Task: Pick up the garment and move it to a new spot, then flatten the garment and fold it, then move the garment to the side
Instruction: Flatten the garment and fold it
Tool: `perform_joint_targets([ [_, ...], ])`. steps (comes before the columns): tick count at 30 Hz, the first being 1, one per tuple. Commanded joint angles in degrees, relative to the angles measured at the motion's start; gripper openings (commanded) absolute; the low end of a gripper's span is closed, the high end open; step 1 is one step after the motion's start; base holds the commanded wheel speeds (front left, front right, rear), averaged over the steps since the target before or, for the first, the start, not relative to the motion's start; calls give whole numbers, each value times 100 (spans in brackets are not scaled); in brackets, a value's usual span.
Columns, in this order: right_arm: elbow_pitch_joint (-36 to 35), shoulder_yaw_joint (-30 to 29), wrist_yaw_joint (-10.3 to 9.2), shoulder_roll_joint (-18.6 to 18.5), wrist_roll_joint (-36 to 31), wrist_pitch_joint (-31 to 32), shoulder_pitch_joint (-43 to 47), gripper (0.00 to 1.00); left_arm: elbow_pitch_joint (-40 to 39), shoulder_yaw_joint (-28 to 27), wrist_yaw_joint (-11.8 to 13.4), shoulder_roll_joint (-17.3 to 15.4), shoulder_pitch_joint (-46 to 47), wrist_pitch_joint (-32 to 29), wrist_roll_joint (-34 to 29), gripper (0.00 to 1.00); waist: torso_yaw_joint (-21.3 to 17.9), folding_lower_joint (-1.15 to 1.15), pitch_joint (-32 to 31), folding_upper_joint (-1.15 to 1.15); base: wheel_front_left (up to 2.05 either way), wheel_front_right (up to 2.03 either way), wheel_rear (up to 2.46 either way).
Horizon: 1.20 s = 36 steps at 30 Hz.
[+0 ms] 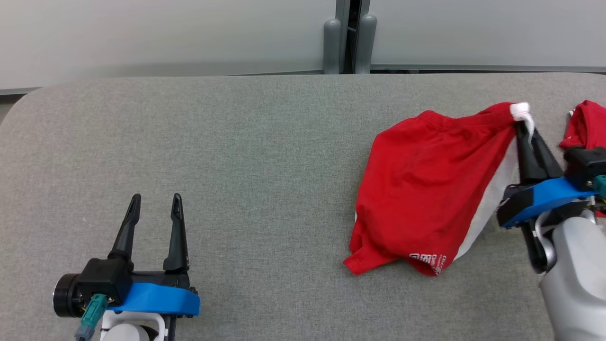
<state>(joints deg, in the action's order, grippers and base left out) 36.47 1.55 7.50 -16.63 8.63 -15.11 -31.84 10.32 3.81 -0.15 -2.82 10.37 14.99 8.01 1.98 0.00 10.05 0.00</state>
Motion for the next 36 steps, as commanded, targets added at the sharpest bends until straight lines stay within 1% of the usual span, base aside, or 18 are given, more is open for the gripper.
perform_joint_targets([
  [1,-167,110,-2,105,-49,-1,94,0,12,-20,-8,-17,-71,25,18,100,12,0,-62,0,0,0,0],
  [4,-640,567,-2,355,-147,0,217,0,13,-24,-31,-18,-96,25,4,100,67,0,-142,0,0,0,0],
  [8,-1132,1389,-2,666,-134,16,441,0,8,-38,-41,-18,-137,25,15,100,186,0,-221,0,0,0,0],
  [12,-1402,2236,-2,971,36,84,637,0,8,-6,-18,-18,-187,25,61,100,322,0,-246,0,0,0,0],
  [15,-1359,2850,-2,1124,173,131,745,0,16,42,-13,-17,-176,25,102,100,443,0,-225,0,0,0,0],
  [19,-1081,3583,-2,1273,337,116,817,0,11,99,21,-17,-167,25,150,100,572,0,-171,0,0,0,0],
  [23,-691,4248,-2,1362,465,79,846,0,21,163,50,-18,-127,24,197,100,661,0,-104,0,0,0,0],
  [27,-356,4844,-2,1377,661,49,880,0,26,236,104,-19,-76,24,242,100,713,0,-38,0,0,0,0],
  [28,-333,4996,-1,1381,738,39,895,11,25,248,117,-18,-66,25,244,100,715,0,-24,0,0,0,0],
  [29,-319,5096,-2,1379,819,30,900,39,27,253,115,-18,-59,25,254,100,713,0,-14,0,0,0,0],
  [30,-313,5183,-2,1376,871,24,876,100,30,255,130,-17,-54,25,266,100,705,0,-7,0,0,0,0],
  [33,-374,5307,-2,1377,965,-5,773,100,38,226,153,-18,-63,25,275,100,646,0,-6,0,0,0,0],
  [36,-498,5185,-2,1377,922,-3,671,100,55,208,174,-17,-86,25,267,100,560,0,-47,0,0,0,0],
])
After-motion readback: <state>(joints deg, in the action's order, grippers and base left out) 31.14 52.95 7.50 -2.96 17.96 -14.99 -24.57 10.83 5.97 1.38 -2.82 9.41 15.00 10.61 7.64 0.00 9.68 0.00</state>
